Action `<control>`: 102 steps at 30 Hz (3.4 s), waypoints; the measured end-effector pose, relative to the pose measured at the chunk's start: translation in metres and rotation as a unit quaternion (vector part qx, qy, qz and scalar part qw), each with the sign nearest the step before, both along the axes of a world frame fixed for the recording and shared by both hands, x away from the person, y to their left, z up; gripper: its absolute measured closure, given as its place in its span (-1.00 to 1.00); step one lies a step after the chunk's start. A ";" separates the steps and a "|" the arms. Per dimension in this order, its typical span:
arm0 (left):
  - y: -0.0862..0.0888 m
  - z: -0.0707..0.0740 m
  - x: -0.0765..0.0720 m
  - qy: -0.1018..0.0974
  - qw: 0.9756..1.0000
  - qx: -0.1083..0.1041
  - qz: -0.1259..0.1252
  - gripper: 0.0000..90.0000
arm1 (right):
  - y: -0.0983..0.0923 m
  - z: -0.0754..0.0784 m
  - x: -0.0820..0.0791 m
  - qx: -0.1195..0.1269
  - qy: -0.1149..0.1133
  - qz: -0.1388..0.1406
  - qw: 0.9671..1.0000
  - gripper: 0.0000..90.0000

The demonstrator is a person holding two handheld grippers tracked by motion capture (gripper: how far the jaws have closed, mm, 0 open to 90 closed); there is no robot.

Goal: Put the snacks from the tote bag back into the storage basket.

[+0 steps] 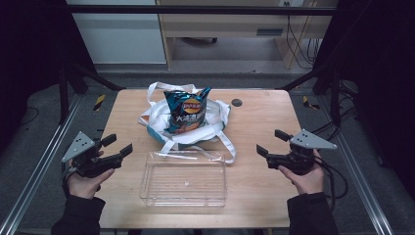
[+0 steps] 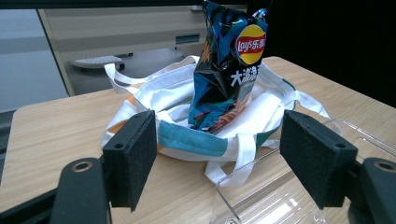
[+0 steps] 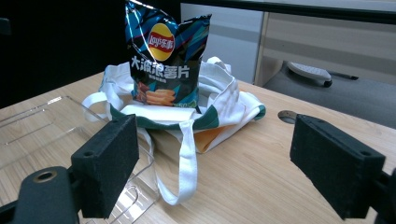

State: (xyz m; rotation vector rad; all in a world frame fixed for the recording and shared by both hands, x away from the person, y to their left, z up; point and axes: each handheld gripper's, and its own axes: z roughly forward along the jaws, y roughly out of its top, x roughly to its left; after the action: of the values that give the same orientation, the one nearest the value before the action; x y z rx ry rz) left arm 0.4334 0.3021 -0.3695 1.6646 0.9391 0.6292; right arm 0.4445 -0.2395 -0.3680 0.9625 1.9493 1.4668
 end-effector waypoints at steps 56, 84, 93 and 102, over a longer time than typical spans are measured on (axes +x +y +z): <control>-0.053 0.031 0.074 -0.011 1.000 0.015 -0.019 -0.40 | 0.000 -0.004 0.003 -0.007 0.002 -0.001 1.000 -0.65; -0.094 0.038 0.128 0.004 0.998 0.047 -0.029 -0.40 | 0.002 -0.006 0.005 -0.007 0.006 0.003 1.000 -0.65; -0.103 0.028 0.144 0.018 0.999 0.045 -0.020 -0.38 | 0.004 -0.007 0.006 -0.009 0.008 0.005 1.000 -0.65; -0.106 0.023 0.154 0.022 0.999 0.045 -0.005 -0.30 | 0.004 -0.008 0.007 -0.010 0.009 0.007 1.000 -0.65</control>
State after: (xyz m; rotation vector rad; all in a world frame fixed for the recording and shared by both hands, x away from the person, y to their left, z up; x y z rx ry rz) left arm 0.5873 0.1963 -0.3468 1.7687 0.9440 0.6393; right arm 0.4515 -0.2351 -0.3764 0.9584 1.9829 1.4480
